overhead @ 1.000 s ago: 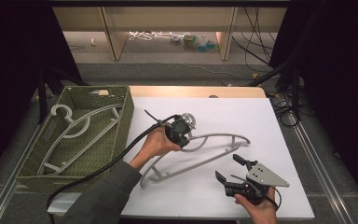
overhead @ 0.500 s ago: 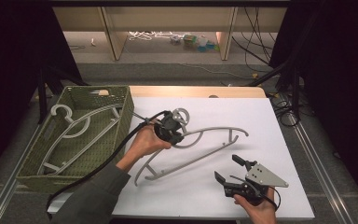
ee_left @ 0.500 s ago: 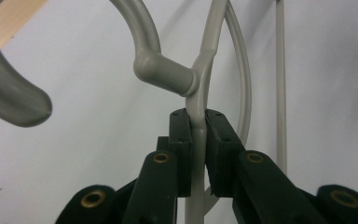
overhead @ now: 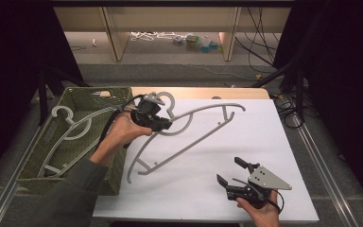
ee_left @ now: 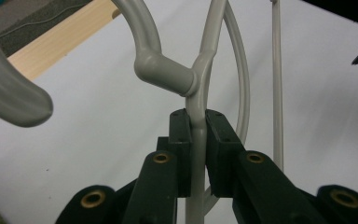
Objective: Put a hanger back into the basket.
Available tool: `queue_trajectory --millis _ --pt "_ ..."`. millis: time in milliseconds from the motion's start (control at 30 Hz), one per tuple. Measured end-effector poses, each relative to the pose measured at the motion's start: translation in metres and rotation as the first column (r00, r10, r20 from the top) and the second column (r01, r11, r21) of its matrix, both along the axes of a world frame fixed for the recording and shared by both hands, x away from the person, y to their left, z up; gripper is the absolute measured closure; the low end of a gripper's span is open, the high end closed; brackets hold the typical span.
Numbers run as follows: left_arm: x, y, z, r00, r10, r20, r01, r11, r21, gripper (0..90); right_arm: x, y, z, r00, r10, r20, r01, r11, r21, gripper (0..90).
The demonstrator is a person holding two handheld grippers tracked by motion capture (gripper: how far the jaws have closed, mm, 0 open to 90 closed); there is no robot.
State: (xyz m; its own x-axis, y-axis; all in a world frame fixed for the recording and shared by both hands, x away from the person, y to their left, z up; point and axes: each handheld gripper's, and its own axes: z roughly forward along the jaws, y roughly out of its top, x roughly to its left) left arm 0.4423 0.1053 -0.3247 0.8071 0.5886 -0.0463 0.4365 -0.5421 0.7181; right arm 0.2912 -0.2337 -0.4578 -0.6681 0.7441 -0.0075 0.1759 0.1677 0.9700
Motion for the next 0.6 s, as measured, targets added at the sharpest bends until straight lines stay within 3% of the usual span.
queue_trajectory --millis 333,500,600 --pt "-0.002 0.040 0.033 0.9993 0.038 -0.001 -0.038 0.9967 -0.072 81.5 0.000 0.001 0.000 1.0000 0.006 0.002 -0.006 1.000 -0.001 16.4" --pt "0.000 0.061 0.044 0.9979 0.055 -0.036 -0.058 0.9920 -0.112 81.6 0.000 0.001 0.000 1.0000 -0.002 0.002 0.002 1.000 -0.005 16.5" --pt "-0.001 0.072 0.051 0.9971 0.067 -0.035 -0.071 0.9912 -0.112 81.6 0.000 0.001 0.000 0.9999 0.004 -0.010 -0.004 1.000 -0.015 16.5"
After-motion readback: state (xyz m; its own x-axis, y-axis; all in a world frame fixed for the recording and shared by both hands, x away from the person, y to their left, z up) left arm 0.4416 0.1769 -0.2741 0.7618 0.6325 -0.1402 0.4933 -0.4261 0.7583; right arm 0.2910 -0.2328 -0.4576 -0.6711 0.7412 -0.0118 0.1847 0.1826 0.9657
